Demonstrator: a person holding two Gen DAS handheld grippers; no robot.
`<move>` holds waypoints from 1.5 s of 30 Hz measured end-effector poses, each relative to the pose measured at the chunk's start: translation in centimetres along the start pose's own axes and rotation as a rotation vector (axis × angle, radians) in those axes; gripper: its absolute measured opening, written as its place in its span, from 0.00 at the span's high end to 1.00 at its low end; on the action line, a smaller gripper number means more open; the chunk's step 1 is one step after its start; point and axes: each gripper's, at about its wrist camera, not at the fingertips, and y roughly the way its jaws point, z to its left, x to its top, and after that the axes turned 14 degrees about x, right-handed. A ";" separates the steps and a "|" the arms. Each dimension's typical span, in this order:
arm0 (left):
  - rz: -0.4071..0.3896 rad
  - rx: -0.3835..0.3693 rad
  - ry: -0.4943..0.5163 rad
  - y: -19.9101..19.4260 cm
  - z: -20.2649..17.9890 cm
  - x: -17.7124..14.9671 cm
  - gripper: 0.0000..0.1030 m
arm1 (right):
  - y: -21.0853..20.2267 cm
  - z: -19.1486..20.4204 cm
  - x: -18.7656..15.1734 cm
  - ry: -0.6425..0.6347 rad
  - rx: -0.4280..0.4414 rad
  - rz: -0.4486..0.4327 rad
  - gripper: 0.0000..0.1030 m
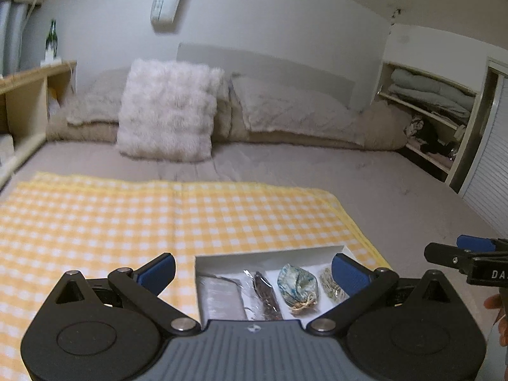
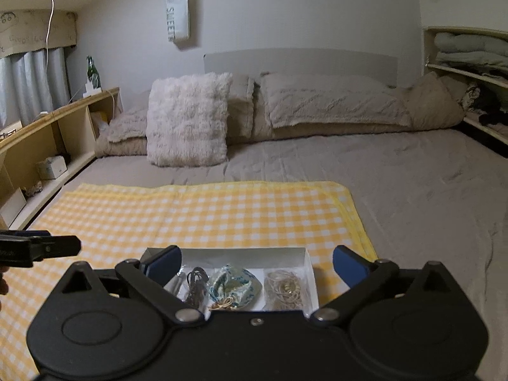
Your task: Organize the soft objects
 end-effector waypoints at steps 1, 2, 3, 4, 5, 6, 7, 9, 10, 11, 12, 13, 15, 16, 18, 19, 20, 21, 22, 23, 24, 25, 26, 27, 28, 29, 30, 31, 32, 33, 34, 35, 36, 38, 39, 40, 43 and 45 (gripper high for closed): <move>-0.011 0.006 0.002 -0.6 0.2 -0.1 0.00 | -0.3 0.4 -0.1 -0.004 -0.003 -0.004 0.00; -0.021 0.015 0.006 -1.1 0.4 -0.2 0.00 | -0.6 0.6 -0.2 -0.008 -0.004 -0.008 0.00; -0.030 0.026 0.011 -1.7 0.5 -0.4 0.00 | -0.8 1.0 -0.4 -0.013 -0.006 -0.012 0.00; -0.040 0.039 0.015 -2.1 0.6 -0.6 0.00 | -1.0 1.3 -0.6 -0.015 -0.012 -0.012 0.00; -0.051 0.053 0.020 -2.6 0.7 -0.9 0.00 | -1.2 1.5 -0.8 -0.017 -0.013 -0.013 0.00; -0.062 0.064 0.027 -3.1 0.8 -1.3 0.00 | -1.5 1.9 -1.0 -0.021 -0.010 -0.015 0.00; -0.069 0.070 0.033 -3.5 0.9 -1.6 0.00 | -1.7 2.1 -1.2 -0.026 -0.004 -0.017 0.00; -0.077 0.081 0.043 -4.4 0.9 -2.5 0.00 | -2.4 2.8 -1.8 -0.032 0.002 -0.025 0.00; -0.079 0.085 0.045 -4.7 1.0 -2.8 0.00 | -2.7 3.1 -2.0 -0.034 0.001 -0.031 0.00; -0.080 0.091 0.045 -5.1 1.0 -3.1 0.00 | -3.0 3.4 -2.3 -0.035 0.000 -0.038 0.00; -0.081 0.099 0.045 -5.5 1.0 -3.5 0.00 | -3.3 3.6 -2.5 -0.034 -0.001 -0.044 0.00; -0.084 0.106 0.044 -5.8 1.1 -3.8 0.00 | -3.5 3.9 -2.7 -0.035 -0.002 -0.048 0.00; -0.086 0.124 0.045 -6.3 1.2 -4.5 0.00 | -4.2 4.4 -3.3 -0.047 -0.008 -0.063 0.00; -0.084 0.132 0.047 -6.6 1.3 -4.9 0.00 | -4.4 4.7 -3.6 -0.050 -0.009 -0.064 0.00; -0.079 0.143 0.054 -7.0 1.2 -5.6 0.00 | -5.0 5.1 -4.4 -0.047 -0.005 -0.068 0.00; -0.079 0.151 0.059 -7.2 1.2 -6.0 0.00 | -5.2 5.3 -4.7 -0.047 -0.003 -0.066 0.00; -0.082 0.159 0.063 -7.5 1.1 -6.4 0.00 | -5.4 5.6 -5.1 -0.049 -0.002 -0.065 0.00; -0.084 0.165 0.065 -7.8 1.1 -6.8 0.00 | -5.6 5.8 -5.5 -0.053 -0.002 -0.063 0.00; -0.084 0.168 0.066 -7.9 1.2 -7.1 0.00 | -5.7 6.0 -5.8 -0.054 -0.003 -0.064 0.00; -0.084 0.170 0.066 -8.2 1.2 -7.4 0.00 | -6.0 6.2 -6.1 -0.056 -0.006 -0.066 0.00; -0.085 0.173 0.066 -8.4 1.2 -7.8 0.00 | -6.2 6.4 -6.3 -0.058 -0.009 -0.068 0.00; -0.087 0.175 0.065 -8.6 1.3 -8.1 0.00 | -6.4 6.6 -6.6 -0.059 -0.010 -0.071 0.00; -0.089 0.177 0.064 -8.9 1.4 -8.3 0.00 | -6.6 6.8 -6.9 -0.061 -0.013 -0.075 0.00; -0.090 0.179 0.066 -9.0 1.4 -8.5 0.00 | -6.8 7.0 -7.1 -0.065 -0.019 -0.078 0.00; -0.092 0.182 0.070 -9.3 1.4 -8.8 0.00 | -6.8 7.2 -7.3 -0.070 -0.027 -0.078 0.00; -0.096 0.185 0.072 -9.5 1.5 -9.1 0.00 | -7.0 7.5 -7.6 -0.077 -0.033 -0.079 0.00; -0.099 0.188 0.073 -9.7 1.5 -9.3 0.00 | -7.2 7.6 -7.9 -0.082 -0.036 -0.081 0.00; -0.103 0.193 0.075 -9.9 1.5 -9.6 0.00 | -7.4 7.8 -8.1 -0.086 -0.037 -0.082 0.00; -0.104 0.197 0.078 -10.0 1.5 -9.8 0.00 | -7.5 8.0 -8.4 -0.090 -0.038 -0.083 0.00; -0.105 0.198 0.080 -10.2 1.6 -10.0 0.00 | -7.7 8.3 -8.6 -0.095 -0.039 -0.084 0.00; -0.109 0.199 0.081 -10.3 1.7 -10.1 0.00 | -7.9 8.5 -8.9 -0.099 -0.041 -0.085 0.00; -0.111 0.203 0.082 -10.4 1.7 -10.3 0.00 | -8.0 8.6 -9.1 -0.103 -0.043 -0.086 0.00; -0.116 0.207 0.083 -10.5 1.7 -10.4 0.00 | -8.1 8.8 -9.3 -0.108 -0.044 -0.087 0.00; -0.115 0.213 0.083 -10.6 1.8 -10.7 0.00 | -8.3 9.2 -9.6 -0.114 -0.044 -0.091 0.00; -0.115 0.211 0.081 -10.8 1.9 -10.9 0.00 | -8.5 9.3 -9.8 -0.116 -0.043 -0.094 0.00; -0.117 0.209 0.080 -10.9 1.9 -11.0 0.00 | -8.6 9.4 -9.9 -0.117 -0.044 -0.096 0.00; -0.123 0.201 0.080 -11.3 2.0 -11.2 0.00 | -8.8 9.6 -10.1 -0.117 -0.051 -0.102 0.00; -0.127 0.192 0.075 -11.5 2.1 -11.2 0.00 | -8.8 9.7 -10.3 -0.118 -0.053 -0.103 0.00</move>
